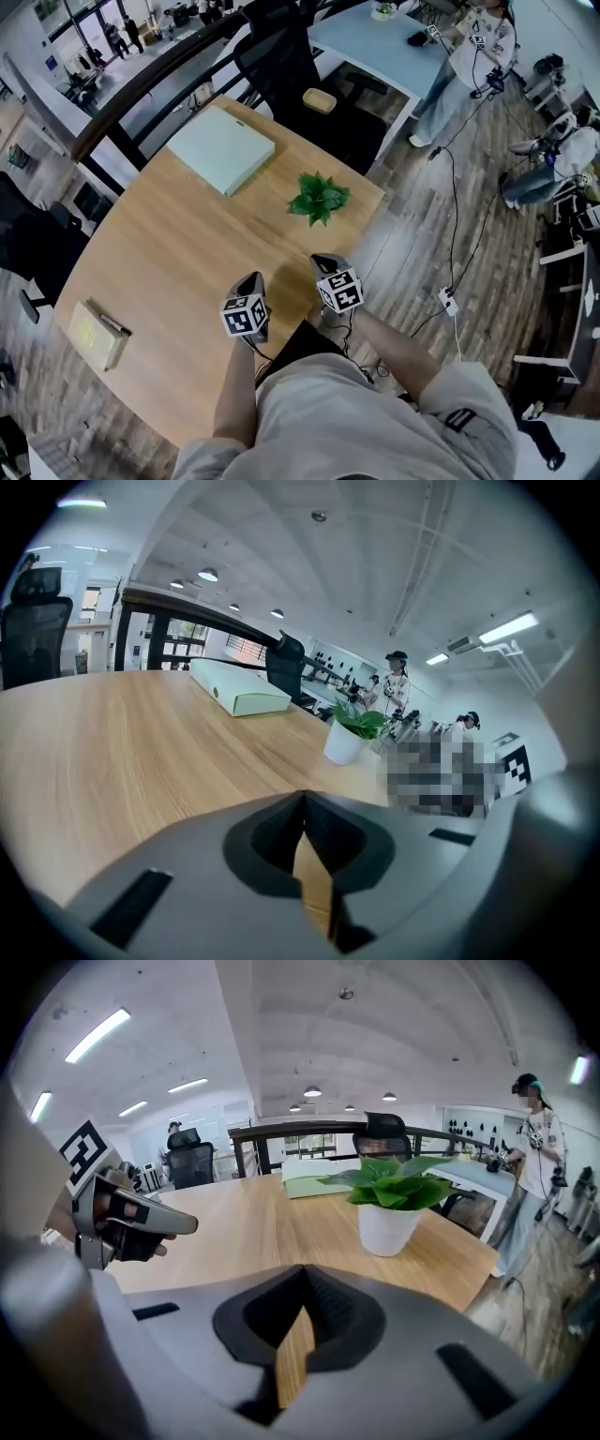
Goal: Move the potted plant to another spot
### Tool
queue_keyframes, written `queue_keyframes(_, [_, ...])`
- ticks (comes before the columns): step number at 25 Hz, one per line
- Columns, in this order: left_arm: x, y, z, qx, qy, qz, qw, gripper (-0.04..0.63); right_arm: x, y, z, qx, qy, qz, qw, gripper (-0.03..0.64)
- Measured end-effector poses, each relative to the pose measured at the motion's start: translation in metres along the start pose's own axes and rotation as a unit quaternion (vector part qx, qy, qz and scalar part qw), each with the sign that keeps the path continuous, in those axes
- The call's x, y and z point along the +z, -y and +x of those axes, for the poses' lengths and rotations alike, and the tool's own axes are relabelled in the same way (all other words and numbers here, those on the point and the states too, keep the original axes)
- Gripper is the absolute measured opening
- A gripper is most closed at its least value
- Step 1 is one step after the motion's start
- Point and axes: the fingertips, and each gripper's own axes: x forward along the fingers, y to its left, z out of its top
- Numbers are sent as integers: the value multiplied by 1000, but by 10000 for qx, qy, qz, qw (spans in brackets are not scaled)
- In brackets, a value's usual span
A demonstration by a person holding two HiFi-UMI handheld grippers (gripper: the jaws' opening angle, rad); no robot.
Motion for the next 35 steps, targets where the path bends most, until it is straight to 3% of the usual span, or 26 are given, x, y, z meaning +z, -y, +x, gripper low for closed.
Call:
queue_keyframes(9, [-2, 8, -31, -206, 89, 269, 9994, 12, 18, -43, -24, -99, 387, -21, 9992, 3])
queue_keyframes(18, [39, 9, -83, -217, 800, 497, 9953, 12, 69, -90, -55, -171, 1059, -360, 9936, 3])
queue_keyframes(26, [87, 8, -122, -108, 1538, 757, 9851, 12, 132, -110, -83, -209, 1638, -824, 9828, 3])
queue_keyframes(35, [138, 15, -165, -10, 2209, 983, 9703, 12, 185, -110, -109, -325, 2103, -646, 9750, 3])
